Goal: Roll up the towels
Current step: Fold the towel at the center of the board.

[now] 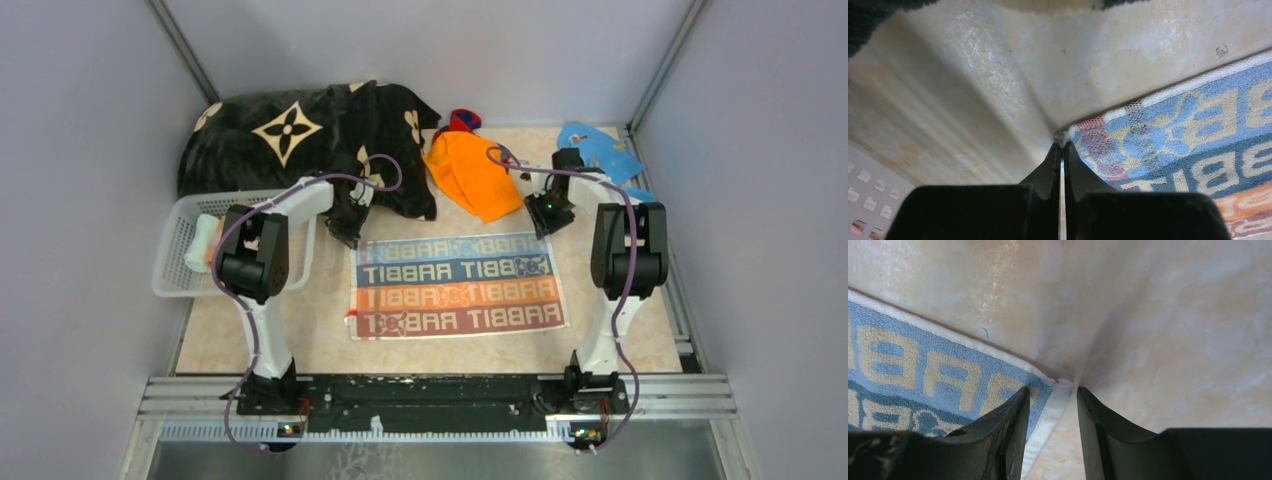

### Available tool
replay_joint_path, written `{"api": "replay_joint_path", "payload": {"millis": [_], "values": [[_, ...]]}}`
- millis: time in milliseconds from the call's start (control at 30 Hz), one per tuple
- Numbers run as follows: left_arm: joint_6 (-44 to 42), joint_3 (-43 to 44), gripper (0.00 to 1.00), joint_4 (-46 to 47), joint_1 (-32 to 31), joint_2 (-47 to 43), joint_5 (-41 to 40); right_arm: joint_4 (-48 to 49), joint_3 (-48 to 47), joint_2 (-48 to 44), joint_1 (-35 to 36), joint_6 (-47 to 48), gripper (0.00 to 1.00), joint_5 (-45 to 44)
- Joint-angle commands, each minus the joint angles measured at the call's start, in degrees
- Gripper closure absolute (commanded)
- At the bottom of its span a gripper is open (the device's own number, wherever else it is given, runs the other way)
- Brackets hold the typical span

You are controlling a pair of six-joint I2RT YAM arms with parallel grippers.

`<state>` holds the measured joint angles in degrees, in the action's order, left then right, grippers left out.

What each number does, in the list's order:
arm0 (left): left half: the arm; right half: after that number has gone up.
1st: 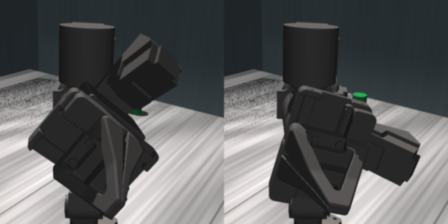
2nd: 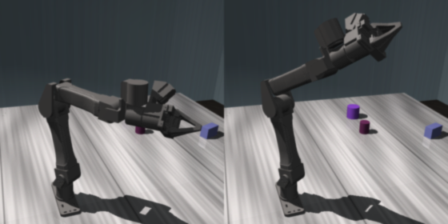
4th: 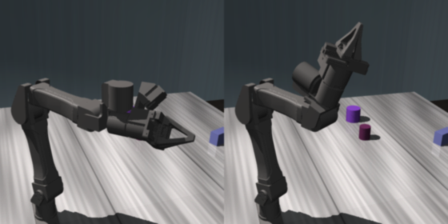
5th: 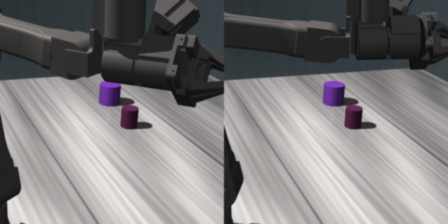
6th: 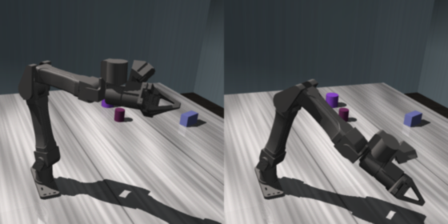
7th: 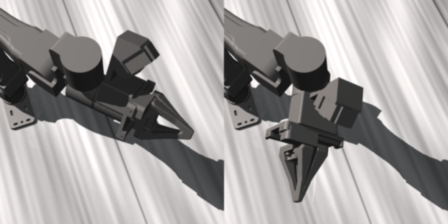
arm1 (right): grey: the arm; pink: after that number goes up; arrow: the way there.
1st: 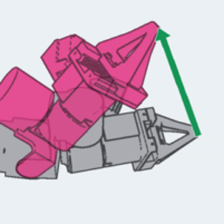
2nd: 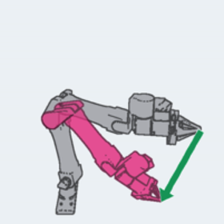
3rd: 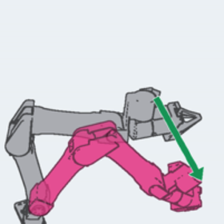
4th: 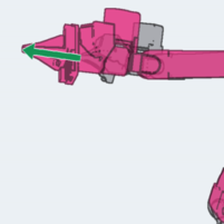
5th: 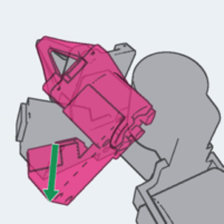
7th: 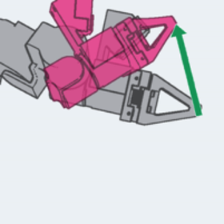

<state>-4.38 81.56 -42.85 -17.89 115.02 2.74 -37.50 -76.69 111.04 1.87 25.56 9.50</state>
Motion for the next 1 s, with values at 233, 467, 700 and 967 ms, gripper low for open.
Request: {"api": "replay_joint_path", "payload": {"millis": [233, 467, 700, 967], "values": [[-0.09, -3.36, 0.99, 1.98, -0.96, 6.82, 1.94, -0.60, -2.15, 5.17, 0.42, 2.65, 0.65, 1.42], [-0.16, -3.94, 1.00, 2.42, -1.01, 5.70, 0.47, 1.64, -0.79, 5.39, 0.86, 1.70, 0.84, 0.36], [0.21, -3.35, 1.00, 3.96, -0.86, -1.43, -4.78, 2.67, -2.44, 1.68, 0.85, 0.08, 1.00, -0.39], [-2.36, 3.95, 1.00, 6.70, -0.44, -4.81, -8.38, 8.28, -1.73, -5.56, 0.85, -0.25, 1.00, -4.18]]}}
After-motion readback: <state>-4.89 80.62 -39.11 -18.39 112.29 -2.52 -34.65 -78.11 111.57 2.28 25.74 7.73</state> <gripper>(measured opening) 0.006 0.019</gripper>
